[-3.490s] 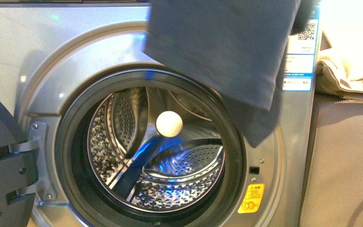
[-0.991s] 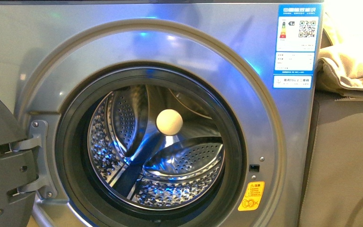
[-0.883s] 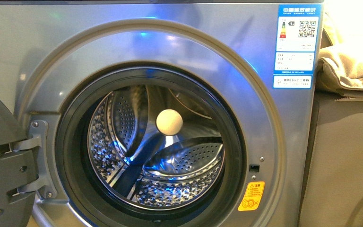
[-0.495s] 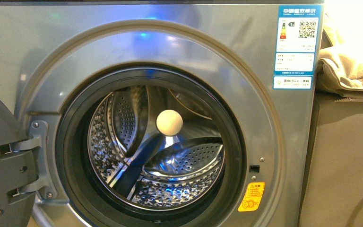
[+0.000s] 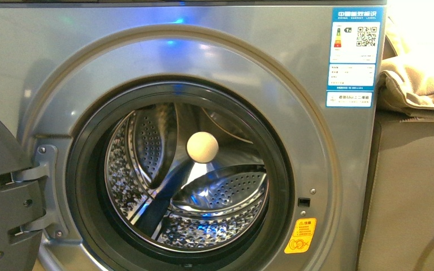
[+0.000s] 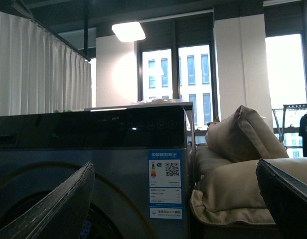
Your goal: Collect clothes from washing machine
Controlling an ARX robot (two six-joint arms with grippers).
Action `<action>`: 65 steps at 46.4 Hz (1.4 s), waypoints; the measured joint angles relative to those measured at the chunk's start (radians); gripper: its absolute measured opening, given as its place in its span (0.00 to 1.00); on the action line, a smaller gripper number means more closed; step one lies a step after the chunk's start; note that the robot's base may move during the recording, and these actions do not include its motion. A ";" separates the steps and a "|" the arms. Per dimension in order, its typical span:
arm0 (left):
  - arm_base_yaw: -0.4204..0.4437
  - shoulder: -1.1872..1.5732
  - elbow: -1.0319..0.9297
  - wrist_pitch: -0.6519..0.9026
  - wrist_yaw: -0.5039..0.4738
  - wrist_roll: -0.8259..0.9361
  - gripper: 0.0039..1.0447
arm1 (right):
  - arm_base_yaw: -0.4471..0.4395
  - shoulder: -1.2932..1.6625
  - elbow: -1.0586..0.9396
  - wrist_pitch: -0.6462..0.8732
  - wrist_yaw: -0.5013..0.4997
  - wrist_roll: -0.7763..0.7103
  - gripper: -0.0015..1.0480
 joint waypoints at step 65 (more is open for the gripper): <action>0.678 -1.286 -2.262 0.689 0.638 0.027 0.03 | -0.246 -0.328 -0.252 -0.729 -0.060 0.054 0.02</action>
